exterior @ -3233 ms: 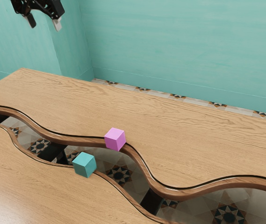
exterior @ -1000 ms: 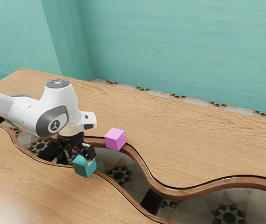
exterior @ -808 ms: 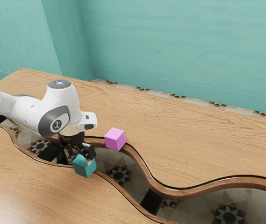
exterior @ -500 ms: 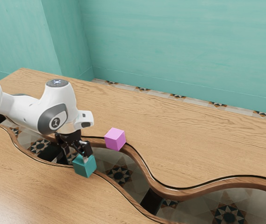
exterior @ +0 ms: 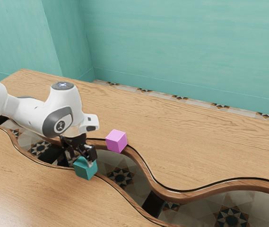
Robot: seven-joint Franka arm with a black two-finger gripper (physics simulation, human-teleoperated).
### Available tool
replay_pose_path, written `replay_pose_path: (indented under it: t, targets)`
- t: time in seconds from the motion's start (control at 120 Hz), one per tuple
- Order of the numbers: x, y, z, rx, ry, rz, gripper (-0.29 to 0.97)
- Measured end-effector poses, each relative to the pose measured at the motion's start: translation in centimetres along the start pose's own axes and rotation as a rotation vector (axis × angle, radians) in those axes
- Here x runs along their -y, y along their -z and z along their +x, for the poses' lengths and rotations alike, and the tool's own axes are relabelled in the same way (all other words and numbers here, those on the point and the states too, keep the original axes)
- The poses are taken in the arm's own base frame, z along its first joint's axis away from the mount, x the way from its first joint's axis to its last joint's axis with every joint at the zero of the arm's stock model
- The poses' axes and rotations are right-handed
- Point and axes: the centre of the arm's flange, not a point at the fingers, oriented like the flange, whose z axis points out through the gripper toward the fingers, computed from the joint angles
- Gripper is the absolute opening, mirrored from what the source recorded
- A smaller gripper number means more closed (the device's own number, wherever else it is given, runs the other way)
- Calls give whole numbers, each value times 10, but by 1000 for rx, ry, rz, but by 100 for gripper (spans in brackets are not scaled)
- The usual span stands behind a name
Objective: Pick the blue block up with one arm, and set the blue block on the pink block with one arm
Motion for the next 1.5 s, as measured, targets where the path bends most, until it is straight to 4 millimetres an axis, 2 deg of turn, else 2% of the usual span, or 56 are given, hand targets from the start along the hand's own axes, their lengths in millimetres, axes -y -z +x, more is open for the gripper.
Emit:
replay_pose_path:
  t: [0.183, 0.45, 0.842, 1.117, 1.242, 1.408, 1.5]
  targets:
    - [-1, -13, 3, 19, -3, -3, 68]
    - [-2, -16, 7, 20, -3, -8, 67]
    - [-2, -17, 7, 21, 8, -20, 43]
    - [-2, -14, 7, 19, 9, -17, 36]
    - [-3, 0, 11, 2, 11, -13, 33]
    - [-3, 64, 46, -68, 12, -6, 32]
    - [-11, 94, 67, -84, 1, -8, 34]
